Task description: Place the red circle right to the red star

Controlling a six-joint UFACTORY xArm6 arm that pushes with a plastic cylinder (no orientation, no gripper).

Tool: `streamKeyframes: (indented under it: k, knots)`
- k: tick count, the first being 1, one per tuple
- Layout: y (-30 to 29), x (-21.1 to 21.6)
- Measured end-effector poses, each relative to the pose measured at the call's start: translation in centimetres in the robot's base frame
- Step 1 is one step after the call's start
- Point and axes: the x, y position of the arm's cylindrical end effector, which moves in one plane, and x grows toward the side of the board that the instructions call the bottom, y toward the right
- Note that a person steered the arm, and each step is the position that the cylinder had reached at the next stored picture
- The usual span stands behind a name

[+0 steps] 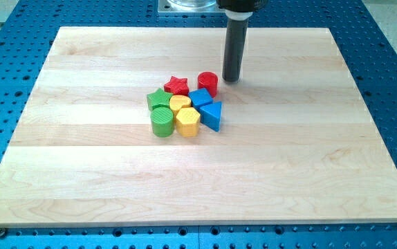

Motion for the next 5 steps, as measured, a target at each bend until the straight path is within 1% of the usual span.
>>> streamKeyframes:
  k: [3, 5]
  knots:
    - [-4.5, 2.7]
    - [-2.9, 0.0]
